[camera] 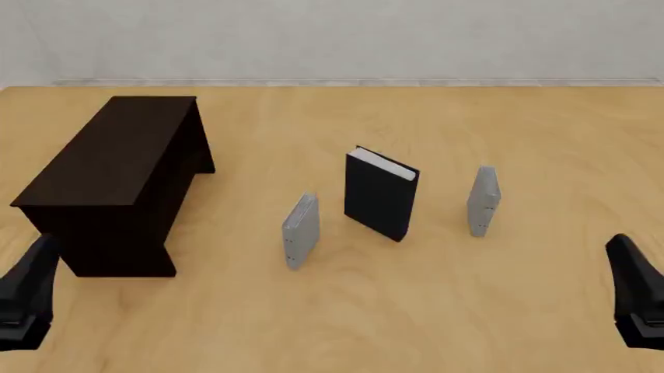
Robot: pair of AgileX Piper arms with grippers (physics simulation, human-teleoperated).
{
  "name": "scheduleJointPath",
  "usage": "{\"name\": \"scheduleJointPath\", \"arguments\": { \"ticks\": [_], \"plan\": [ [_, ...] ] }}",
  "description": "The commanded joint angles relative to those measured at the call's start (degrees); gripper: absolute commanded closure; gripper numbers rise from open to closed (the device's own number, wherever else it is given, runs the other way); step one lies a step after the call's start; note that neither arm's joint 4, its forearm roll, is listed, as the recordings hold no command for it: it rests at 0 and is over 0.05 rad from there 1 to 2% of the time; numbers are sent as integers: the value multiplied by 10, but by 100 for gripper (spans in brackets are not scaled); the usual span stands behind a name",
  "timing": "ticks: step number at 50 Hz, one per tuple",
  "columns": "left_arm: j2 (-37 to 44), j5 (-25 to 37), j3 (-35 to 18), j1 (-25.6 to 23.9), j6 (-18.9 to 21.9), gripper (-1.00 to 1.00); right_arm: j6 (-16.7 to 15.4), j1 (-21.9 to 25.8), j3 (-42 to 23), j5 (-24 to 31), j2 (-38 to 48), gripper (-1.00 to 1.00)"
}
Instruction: Pick up the book in the middle and place it on the cabinet shelf.
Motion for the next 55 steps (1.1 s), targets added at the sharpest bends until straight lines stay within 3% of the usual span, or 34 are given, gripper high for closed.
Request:
{"name": "scheduleJointPath", "arguments": {
  "ticks": [1, 11, 15, 17, 19, 21, 25, 31, 35, 42, 49, 50, 52, 55],
  "plan": [
    [24, -13, 1, 29, -7, -100, 1, -9, 6, -8, 1, -100],
    [51, -28, -2, 16, -11, -100, -9, -9, -5, 3, -1, -100],
    [40, 9, -37, 14, -14, -100, -9, -9, -9, 6, -1, -100],
    [34, 28, -55, -10, -37, -100, -10, -8, -8, 6, -1, -100],
    [37, 41, -69, -20, 3, -100, -11, -9, 6, -5, -1, -100],
    [43, 49, -81, -18, -10, -100, -9, -9, 6, -5, -1, -100],
    [42, 66, -102, -22, 16, -100, -10, -8, 6, -4, -1, -100],
    [63, 76, -131, -23, 13, -100, -15, -5, -12, 17, -1, -100],
    [83, 77, -150, -36, 8, -100, -15, -4, 7, 1, -1, -100],
    [171, 28, -177, -56, -18, -100, -16, -1, 7, 5, 0, -100],
    [260, -13, -209, -116, -2, -100, -16, -2, 7, 4, -1, -100],
    [292, -20, -219, -119, -33, -100, -12, 0, 6, 2, -1, -100],
    [305, -26, -224, -121, -38, -100, -11, 0, 6, 2, -1, -100],
    [340, -45, -236, -136, -25, -100, -13, 1, 7, 2, -1, -100]
  ]
}}
